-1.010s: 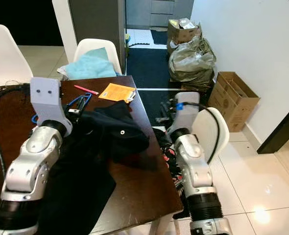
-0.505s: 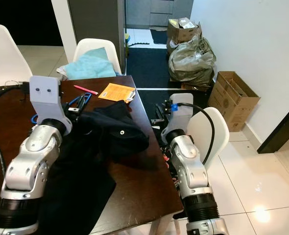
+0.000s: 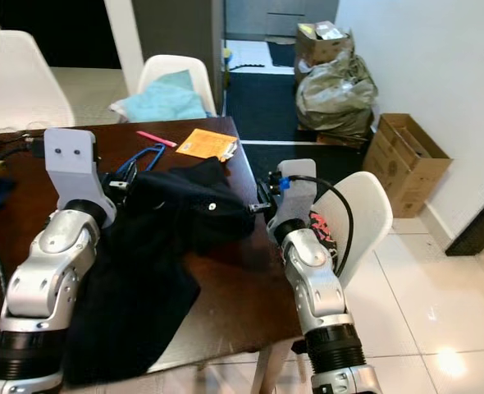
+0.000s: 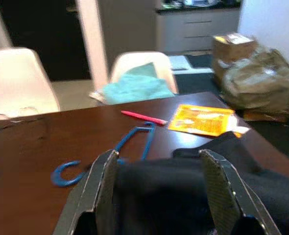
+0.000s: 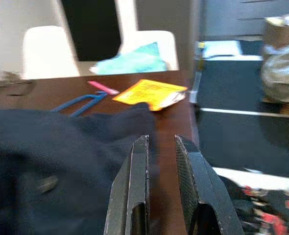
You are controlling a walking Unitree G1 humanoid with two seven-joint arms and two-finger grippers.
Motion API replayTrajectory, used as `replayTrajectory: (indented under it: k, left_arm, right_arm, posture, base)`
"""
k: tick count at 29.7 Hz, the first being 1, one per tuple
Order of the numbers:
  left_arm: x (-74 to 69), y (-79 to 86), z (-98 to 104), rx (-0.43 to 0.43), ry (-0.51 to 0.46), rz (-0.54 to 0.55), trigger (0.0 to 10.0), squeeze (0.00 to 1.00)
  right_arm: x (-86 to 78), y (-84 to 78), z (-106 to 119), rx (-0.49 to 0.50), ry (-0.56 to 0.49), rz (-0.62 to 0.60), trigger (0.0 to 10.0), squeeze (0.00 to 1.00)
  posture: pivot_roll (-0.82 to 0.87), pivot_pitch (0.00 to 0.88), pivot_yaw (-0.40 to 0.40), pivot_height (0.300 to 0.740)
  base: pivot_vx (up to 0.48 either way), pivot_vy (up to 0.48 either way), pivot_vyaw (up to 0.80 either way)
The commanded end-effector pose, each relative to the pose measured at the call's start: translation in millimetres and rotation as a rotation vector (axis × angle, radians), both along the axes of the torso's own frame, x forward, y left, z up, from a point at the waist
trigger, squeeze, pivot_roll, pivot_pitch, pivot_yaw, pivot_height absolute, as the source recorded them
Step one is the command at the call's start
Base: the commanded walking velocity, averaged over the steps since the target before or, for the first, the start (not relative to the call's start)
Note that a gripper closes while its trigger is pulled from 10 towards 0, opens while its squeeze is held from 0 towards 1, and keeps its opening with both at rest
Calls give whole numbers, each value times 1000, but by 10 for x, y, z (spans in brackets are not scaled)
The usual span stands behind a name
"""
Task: Hang hanger
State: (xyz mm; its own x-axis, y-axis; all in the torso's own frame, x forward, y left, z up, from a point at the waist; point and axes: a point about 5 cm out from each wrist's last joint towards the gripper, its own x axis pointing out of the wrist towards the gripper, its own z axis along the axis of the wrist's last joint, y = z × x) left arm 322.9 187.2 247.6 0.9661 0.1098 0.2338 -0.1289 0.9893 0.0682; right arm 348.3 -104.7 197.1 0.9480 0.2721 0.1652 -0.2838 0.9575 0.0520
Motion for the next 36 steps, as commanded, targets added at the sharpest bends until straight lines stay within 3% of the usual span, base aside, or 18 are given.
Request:
replayTrajectory:
  k: [1,15,25,36]
  left_arm:
    - [-8,-18,-17,-8,3,-7,10000,0]
    - [-26,9,-71,-22,23,11,10000,0]
    - [-112,147,-216,-70,68,63,10000,0]
    - [-110,122,-125,-85,35,59,10000,0]
  right_arm:
    - [-8,-28,-65,-3,23,-12,10000,0]
    - [-9,-13,-56,-10,29,-6,10000,0]
    - [10,39,-63,-19,32,13,10000,0]
    - [14,48,-57,1,33,7,10000,0]
  posture:
    - [73,138,-48,740]
    - [72,140,-52,740]
    - [77,150,-70,740]
    - [82,141,-67,740]
  base:
    - [-292,0,0]
    - [-77,0,0]
    - [0,0,0]
    - [0,0,0]
